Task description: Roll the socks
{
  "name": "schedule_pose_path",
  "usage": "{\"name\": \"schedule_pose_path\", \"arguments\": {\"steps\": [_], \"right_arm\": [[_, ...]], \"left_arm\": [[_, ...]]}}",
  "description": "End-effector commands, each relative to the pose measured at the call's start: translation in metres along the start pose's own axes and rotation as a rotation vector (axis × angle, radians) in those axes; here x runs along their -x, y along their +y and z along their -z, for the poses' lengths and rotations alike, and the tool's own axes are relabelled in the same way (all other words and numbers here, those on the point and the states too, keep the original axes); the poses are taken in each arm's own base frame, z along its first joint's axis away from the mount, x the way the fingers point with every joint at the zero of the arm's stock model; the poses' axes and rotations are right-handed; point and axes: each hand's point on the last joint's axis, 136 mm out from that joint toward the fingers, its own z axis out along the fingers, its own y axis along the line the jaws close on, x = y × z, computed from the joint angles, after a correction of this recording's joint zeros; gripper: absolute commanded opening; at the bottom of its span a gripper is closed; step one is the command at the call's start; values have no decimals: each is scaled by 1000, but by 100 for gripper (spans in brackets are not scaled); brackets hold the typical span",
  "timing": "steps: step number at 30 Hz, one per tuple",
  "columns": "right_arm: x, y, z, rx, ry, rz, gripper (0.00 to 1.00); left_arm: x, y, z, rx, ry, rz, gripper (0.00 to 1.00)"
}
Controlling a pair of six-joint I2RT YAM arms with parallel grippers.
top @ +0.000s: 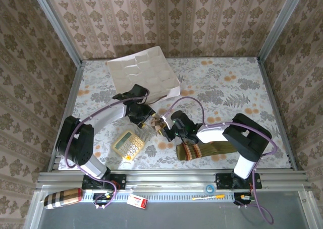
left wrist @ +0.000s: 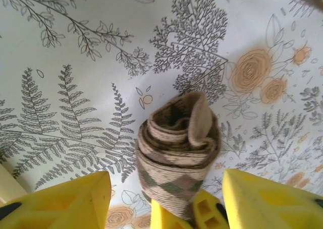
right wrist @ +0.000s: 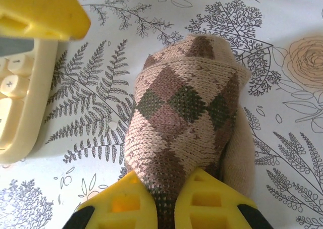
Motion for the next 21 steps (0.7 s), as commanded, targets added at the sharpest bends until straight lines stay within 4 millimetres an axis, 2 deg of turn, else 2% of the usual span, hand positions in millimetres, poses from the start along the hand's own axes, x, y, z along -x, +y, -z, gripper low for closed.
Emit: {"name": "schedule_pose_path", "arguments": {"steps": [1, 16, 21], "right_arm": [[-126, -20, 11, -4, 411, -223, 0], [-140, -39, 12, 96, 485, -597, 0], [-139, -38, 10, 135, 488, -675, 0]], "left_arm": [[-10, -3, -4, -48, 15, -4, 58], [-26, -12, -47, -108, 69, 11, 60], [-26, -15, -64, -95, 78, -2, 59]]}}
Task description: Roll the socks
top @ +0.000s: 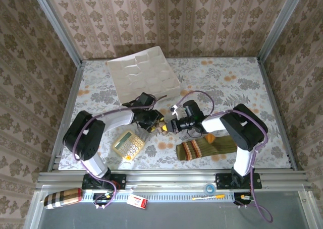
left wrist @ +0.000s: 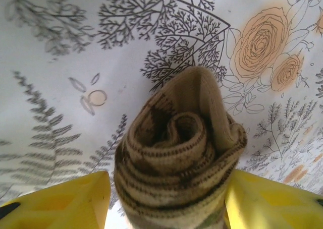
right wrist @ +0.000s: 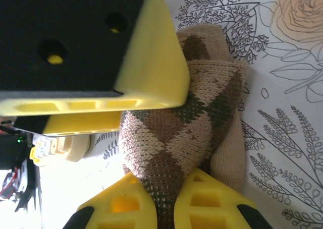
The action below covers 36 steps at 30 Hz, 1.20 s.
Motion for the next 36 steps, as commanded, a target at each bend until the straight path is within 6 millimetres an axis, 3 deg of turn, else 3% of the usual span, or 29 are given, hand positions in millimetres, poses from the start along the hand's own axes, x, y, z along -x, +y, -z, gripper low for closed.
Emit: {"name": "schedule_pose_path", "arguments": {"steps": [1, 6, 8, 11, 12, 14, 17, 22, 24, 27, 30, 36], "right_arm": [[-119, -62, 12, -227, 322, -387, 0], [-113, -65, 9, -172, 301, -498, 0], [-112, -66, 8, -154, 311, -548, 0], [-108, -65, 9, -150, 328, -547, 0], [-103, -64, 11, -162, 315, -509, 3], [-88, -61, 20, -197, 251, -393, 21], [-58, -46, 42, -296, 128, -110, 41], [-28, -7, 67, -483, -65, 407, 59], [-22, 14, 66, -519, -111, 581, 66], [-22, 26, 53, -596, -49, 730, 75], [-13, 40, 42, -657, -58, 868, 76], [4, 39, 28, -792, -40, 966, 76]], "left_arm": [[-1, 3, -16, 19, 16, 13, 59], [-4, 14, -31, 60, 27, 15, 54], [-4, 18, -34, 71, 32, 15, 48], [-7, 21, -39, 68, 45, 18, 25], [-7, 23, -38, 75, 46, 26, 16], [-9, 28, -35, 100, 56, 38, 1], [-15, 47, -23, 224, 85, 59, 0], [-21, 65, -7, 367, 108, 70, 0], [-21, 68, -5, 388, 115, 73, 0], [-22, 68, -3, 409, 119, 76, 0], [-21, 66, -4, 414, 125, 68, 0], [-21, 61, -6, 411, 135, 55, 0]]}}
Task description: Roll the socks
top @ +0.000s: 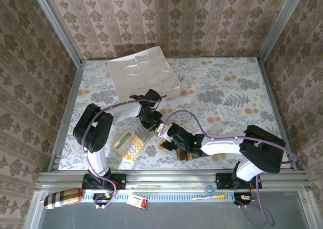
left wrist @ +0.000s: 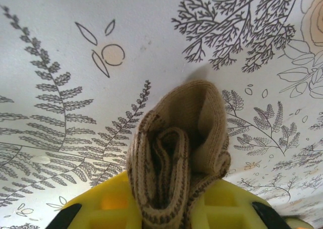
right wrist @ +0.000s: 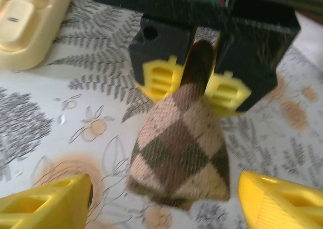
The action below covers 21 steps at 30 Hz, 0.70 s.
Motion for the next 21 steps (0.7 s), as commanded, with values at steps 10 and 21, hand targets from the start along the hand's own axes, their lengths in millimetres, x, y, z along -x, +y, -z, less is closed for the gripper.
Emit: {"name": "schedule_pose_path", "arguments": {"steps": [10, 21], "right_arm": [[-15, -13, -37, -114, 156, 26, 43], [-71, 0, -32, 88, 295, -296, 0]], "left_arm": [[0, 39, -11, 147, 30, 27, 0], [11, 18, -5, -19, 11, 14, 34]]}}
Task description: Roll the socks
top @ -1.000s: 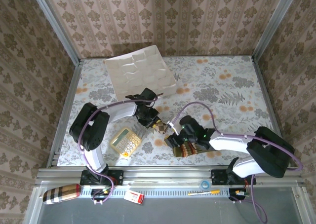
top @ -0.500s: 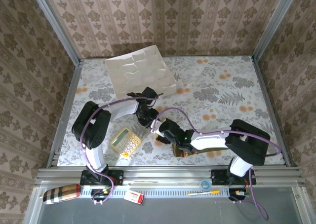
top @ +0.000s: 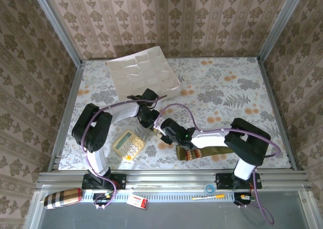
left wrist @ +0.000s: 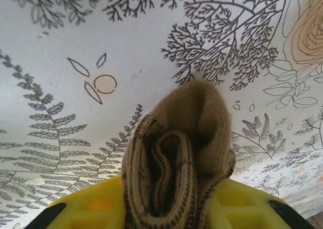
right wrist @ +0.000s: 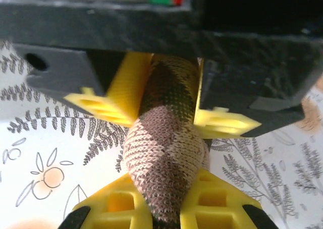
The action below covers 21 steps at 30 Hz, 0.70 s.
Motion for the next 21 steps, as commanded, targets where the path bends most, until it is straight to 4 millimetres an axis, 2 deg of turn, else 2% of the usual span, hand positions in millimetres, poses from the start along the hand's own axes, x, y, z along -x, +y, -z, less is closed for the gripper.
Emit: {"name": "schedule_pose_path", "arguments": {"steps": [1, 10, 21], "right_arm": [[-73, 1, -4, 83, 222, -147, 0], [-100, 1, -4, 232, 276, -438, 0], [-105, 3, -12, 383, 299, -695, 0]], "left_arm": [[2, 19, -3, 35, -3, 20, 36], [4, 11, -12, -20, 3, 27, 41], [2, 14, -18, -14, 17, 25, 43]]}}
